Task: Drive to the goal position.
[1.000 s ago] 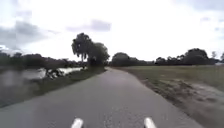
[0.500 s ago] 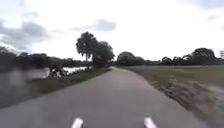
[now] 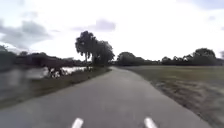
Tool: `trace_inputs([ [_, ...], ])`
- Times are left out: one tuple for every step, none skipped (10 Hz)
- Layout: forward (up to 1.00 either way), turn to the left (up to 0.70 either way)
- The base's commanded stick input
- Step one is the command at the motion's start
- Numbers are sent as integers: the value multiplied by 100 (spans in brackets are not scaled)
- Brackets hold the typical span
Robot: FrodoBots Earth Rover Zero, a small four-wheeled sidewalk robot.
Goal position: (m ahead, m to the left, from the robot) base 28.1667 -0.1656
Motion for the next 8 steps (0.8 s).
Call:
trace_inputs([
  [85,-34],
  [85,-34],
  [85,-26],
  [85,-17],
  [85,-9],
  [85,0],
  [85,0],
  [85,0],
])
